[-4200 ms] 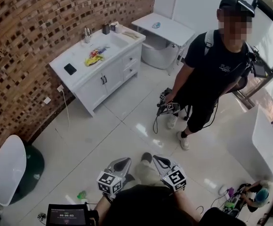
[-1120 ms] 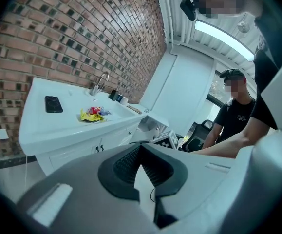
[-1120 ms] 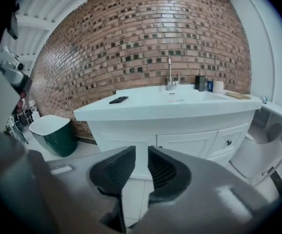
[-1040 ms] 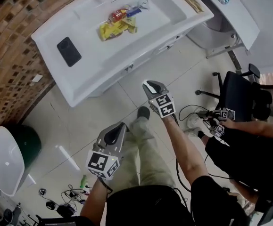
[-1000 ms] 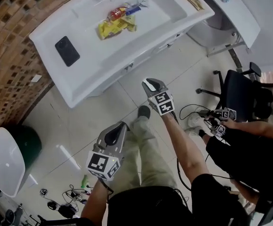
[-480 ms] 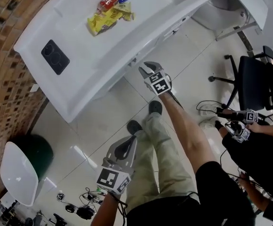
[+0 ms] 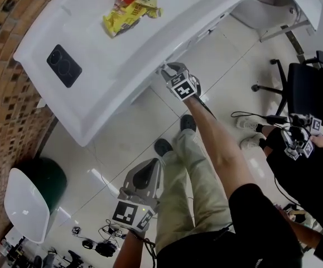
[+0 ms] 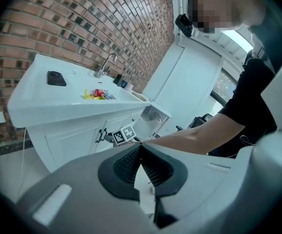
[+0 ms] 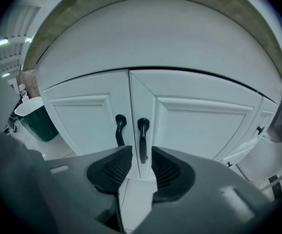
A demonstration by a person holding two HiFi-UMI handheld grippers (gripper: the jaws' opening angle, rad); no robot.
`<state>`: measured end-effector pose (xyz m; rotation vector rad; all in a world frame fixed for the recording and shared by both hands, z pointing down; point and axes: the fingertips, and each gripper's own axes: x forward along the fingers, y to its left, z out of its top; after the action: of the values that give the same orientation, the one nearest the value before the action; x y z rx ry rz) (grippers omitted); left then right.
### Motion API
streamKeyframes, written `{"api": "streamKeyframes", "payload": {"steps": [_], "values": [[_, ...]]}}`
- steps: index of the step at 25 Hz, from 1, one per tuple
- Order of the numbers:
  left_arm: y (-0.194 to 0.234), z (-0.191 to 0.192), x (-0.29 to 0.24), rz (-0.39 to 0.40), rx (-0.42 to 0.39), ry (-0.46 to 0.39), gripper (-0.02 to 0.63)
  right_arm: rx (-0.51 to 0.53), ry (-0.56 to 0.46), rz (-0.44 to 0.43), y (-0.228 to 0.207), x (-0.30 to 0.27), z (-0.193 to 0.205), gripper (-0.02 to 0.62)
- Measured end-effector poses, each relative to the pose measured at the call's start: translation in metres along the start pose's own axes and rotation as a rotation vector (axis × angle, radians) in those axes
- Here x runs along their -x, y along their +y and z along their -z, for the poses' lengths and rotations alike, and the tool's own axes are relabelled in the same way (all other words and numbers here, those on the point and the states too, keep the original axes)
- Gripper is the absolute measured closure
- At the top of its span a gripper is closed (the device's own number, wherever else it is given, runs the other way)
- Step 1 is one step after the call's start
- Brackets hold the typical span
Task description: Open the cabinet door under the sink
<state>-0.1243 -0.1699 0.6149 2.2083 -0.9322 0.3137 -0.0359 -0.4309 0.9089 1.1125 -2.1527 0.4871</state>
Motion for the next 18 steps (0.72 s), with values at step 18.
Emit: {"api": "streamKeyframes", "payload": {"steps": [18], "values": [[-0.002, 0.009, -0.011, -0.003, -0.006, 0.031, 0.591, 0.019, 0.031, -0.01, -0.001, -0.017, 0.003, 0.555]]}}
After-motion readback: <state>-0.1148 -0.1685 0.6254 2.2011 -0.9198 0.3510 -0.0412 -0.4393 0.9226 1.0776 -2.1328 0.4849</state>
